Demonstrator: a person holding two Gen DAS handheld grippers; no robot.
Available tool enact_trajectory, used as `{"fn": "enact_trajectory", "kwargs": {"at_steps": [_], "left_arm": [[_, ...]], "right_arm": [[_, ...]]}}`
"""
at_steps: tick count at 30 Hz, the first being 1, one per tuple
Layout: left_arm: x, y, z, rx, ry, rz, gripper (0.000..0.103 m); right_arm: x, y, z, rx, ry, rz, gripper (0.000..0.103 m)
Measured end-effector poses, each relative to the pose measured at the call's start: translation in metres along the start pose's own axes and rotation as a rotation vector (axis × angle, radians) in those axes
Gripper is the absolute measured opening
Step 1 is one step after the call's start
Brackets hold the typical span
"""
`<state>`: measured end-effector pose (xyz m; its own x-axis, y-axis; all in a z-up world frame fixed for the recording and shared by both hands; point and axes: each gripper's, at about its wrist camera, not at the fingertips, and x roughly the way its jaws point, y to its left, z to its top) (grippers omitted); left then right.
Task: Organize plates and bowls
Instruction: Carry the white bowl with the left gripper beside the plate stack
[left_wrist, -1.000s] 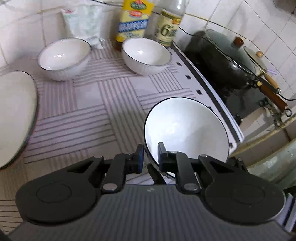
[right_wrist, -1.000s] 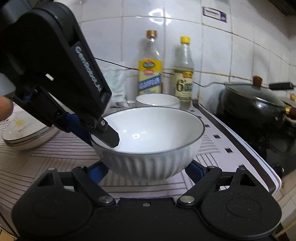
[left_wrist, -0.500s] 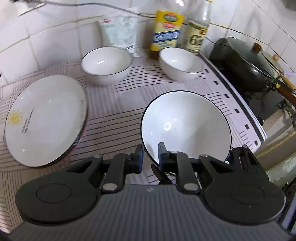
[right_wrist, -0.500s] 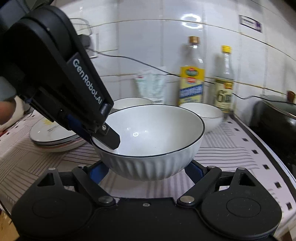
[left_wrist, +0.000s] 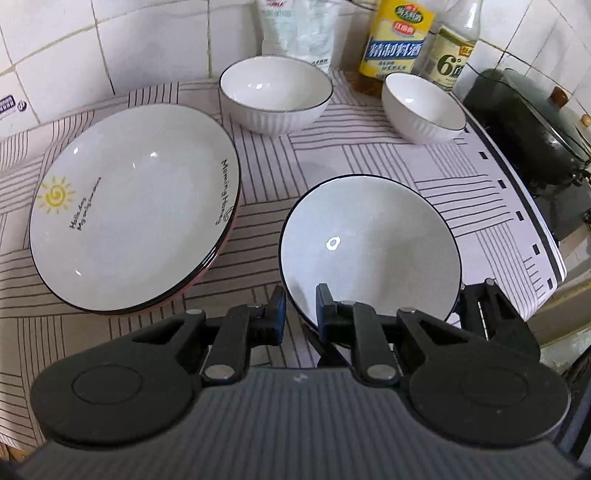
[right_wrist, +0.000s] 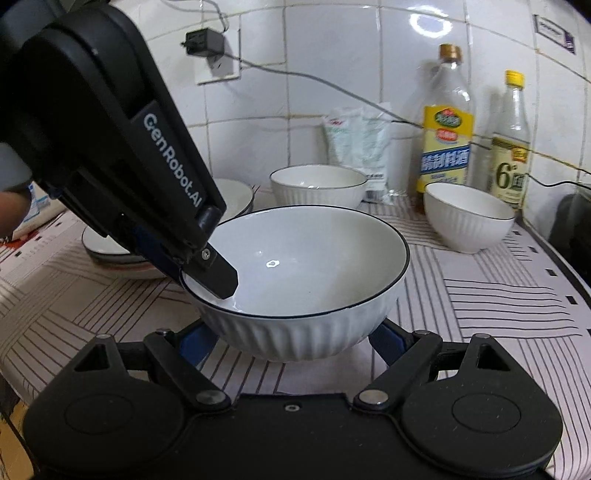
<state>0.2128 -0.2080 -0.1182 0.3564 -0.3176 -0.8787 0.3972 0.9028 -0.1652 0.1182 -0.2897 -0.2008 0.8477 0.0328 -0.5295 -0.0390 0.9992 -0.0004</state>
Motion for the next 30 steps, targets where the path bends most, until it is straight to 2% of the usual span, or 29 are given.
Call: {"fn": "enact_trajectory", "kwargs": {"at_steps": [6, 9, 12, 15, 19, 22, 29, 30], "left_arm": [[0.008, 0.006, 0.0, -0.015, 0.028, 0.003, 0.016], [0.011, 0.009, -0.001, -0.035, 0.046, -0.021, 0.016], [0.011, 0.01, 0.002, -0.037, 0.059, -0.029, 0.016], [0.012, 0.014, 0.006, -0.076, 0.088, -0.065, 0.017], [0.009, 0.019, 0.005, -0.111, 0.127, -0.11, 0.02], [0.004, 0.017, 0.005, -0.101, 0.122, -0.115, 0.028], [-0.013, 0.016, 0.008, -0.086, 0.098, -0.132, 0.034], [-0.015, 0.015, 0.009, -0.087, 0.094, -0.132, 0.039]], "right_arm": [[0.009, -0.001, -0.001, 0.001, 0.044, 0.037, 0.092], [0.013, -0.001, -0.003, 0.005, 0.069, 0.035, 0.092], [0.013, 0.007, 0.006, 0.005, 0.125, -0.024, 0.098], [0.009, 0.02, 0.018, -0.056, 0.203, -0.104, 0.098], [-0.003, 0.026, 0.027, -0.125, 0.253, -0.142, 0.098], [-0.018, 0.022, 0.03, -0.114, 0.244, -0.136, 0.098], [-0.048, -0.001, 0.032, 0.013, 0.201, -0.1, 0.099], [-0.055, -0.005, 0.033, 0.026, 0.192, -0.096, 0.099]]}}
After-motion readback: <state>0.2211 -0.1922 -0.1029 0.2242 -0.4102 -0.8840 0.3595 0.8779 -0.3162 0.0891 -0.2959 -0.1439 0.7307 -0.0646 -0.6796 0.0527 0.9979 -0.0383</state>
